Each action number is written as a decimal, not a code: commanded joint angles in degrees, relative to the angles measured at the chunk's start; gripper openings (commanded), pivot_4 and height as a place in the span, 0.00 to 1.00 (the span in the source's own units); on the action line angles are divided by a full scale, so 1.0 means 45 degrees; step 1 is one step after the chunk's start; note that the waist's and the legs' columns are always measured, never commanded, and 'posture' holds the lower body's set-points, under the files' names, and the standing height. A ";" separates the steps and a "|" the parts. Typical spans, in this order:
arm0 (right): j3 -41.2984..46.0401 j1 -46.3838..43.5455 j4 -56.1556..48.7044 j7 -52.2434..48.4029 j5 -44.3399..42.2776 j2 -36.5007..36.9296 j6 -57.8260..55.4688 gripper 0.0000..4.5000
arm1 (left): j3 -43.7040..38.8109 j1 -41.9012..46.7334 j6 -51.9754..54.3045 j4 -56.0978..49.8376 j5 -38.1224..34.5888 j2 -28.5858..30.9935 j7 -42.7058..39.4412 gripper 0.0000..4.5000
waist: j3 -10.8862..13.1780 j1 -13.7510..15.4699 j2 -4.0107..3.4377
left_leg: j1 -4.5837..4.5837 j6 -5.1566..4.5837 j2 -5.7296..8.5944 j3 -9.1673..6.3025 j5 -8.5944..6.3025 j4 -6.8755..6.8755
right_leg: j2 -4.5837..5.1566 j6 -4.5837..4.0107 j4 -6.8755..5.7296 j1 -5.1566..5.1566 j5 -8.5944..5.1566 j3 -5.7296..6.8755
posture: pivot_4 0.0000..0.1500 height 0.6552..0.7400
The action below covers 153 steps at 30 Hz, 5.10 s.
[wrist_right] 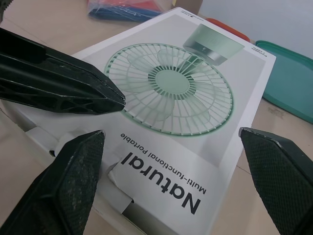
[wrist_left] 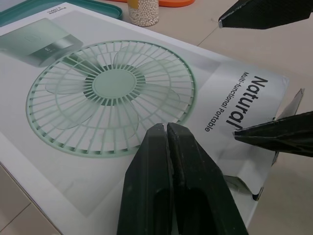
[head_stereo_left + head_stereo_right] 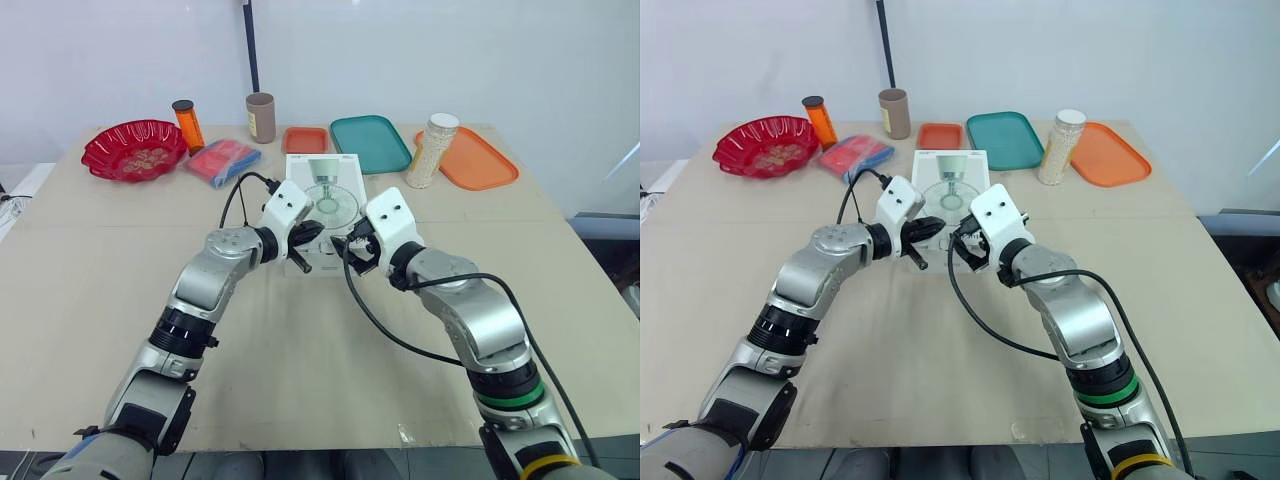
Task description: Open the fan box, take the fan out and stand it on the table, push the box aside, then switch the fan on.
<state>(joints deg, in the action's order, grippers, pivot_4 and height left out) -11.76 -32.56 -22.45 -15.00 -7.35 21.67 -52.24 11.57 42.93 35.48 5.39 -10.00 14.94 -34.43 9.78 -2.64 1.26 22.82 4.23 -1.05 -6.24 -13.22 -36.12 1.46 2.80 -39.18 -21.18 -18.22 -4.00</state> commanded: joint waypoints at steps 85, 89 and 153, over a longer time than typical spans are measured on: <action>0.2731 0.3043 -0.2262 -0.2244 -0.3056 0.1614 -0.2221 1.00 | -0.0435 -0.0095 0.0899 -0.0939 -0.0435 -0.0116 0.0514 0.03 | 0.0002 0.0009 -0.0004 | 0.0047 -0.0002 0.0020 -0.0039 0.0006 -0.0025 | -0.0001 0.0004 0.0001 -0.0006 -0.0003 0.0009 | 1.00 1.00; 0.2661 0.2654 -0.1230 -0.2416 -0.3304 0.1007 -0.1732 1.00 | -0.0430 -0.0086 0.0953 -0.0981 -0.0421 -0.0113 0.0561 0.03 | 0.0002 0.0006 -0.0004 | 0.0050 -0.0003 0.0022 -0.0038 0.0005 -0.0021 | 0.0003 0.0006 0.0006 -0.0007 -0.0003 0.0009 | 1.00 1.00; 0.6768 0.2096 -0.2163 -0.0202 -1.2238 0.0237 -0.4574 1.00 | -0.2960 0.1125 0.1790 -0.2779 -0.2178 0.2018 -0.0188 0.03 | 0.0011 -0.0099 -0.0030 | 0.0064 -0.0007 0.0018 -0.0032 0.0003 -0.0016 | -0.0001 0.0009 0.0005 -0.0022 -0.0006 0.0004 | 1.00 1.00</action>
<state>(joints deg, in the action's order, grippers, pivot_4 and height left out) 17.66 -21.35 -31.24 -16.73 -59.86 23.01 -74.35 -1.01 49.55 42.44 -3.05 -18.98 22.17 -33.80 9.83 -3.08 1.13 23.08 4.20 -0.99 -6.34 -13.20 -36.19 1.44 2.84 -39.17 -21.29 -18.24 -4.03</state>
